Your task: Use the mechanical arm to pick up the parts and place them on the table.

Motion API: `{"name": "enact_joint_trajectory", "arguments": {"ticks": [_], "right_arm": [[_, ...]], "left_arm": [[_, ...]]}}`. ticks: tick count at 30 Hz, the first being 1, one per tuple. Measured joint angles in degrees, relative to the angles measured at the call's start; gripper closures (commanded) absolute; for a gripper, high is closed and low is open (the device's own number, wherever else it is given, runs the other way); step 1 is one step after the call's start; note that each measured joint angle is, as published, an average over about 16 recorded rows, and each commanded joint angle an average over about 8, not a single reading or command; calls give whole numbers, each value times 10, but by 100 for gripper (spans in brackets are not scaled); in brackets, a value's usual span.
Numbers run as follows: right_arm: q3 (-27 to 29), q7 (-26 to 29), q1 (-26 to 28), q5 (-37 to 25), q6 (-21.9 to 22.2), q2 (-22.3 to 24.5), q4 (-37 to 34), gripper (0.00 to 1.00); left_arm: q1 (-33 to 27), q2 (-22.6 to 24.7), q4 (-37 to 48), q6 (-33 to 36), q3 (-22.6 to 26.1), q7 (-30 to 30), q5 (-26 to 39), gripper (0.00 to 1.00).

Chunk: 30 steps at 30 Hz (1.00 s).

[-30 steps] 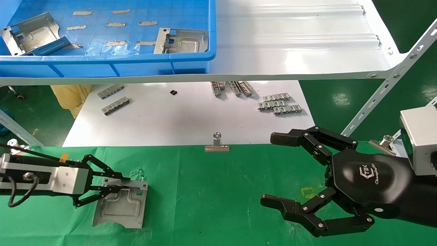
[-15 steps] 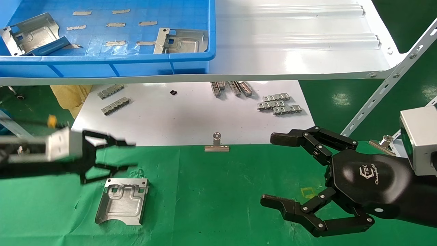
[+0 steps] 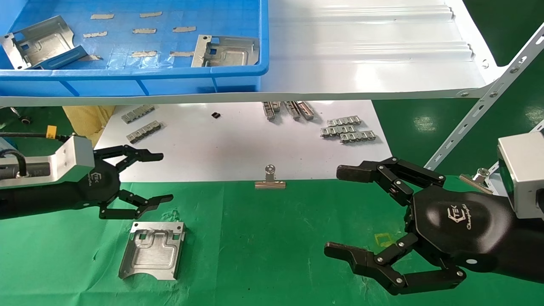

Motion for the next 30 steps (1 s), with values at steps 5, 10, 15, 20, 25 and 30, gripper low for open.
{"name": "enact_joint_trajectory", "arguments": {"ticks": [5, 10, 15, 20, 25, 30], "right_arm": [[0, 0, 0, 0, 0, 0, 0, 0], [0, 0, 0, 0, 0, 0, 0, 0], [0, 0, 0, 0, 0, 0, 0, 0], [0, 0, 0, 0, 0, 0, 0, 0], [0, 0, 0, 0, 0, 0, 0, 0], [0, 0, 0, 0, 0, 0, 0, 0]], "left_arm": [[17, -7, -34, -3, -12, -21, -6, 0], [43, -18, -86, -8, -32, -55, -20, 0], [72, -30, -144, -13, -55, -94, -35, 0], [101, -42, -201, -18, -77, -132, -50, 0], [130, -54, -259, -24, -99, -170, -65, 0], [159, -66, -316, -29, -122, -208, -80, 0]]}}
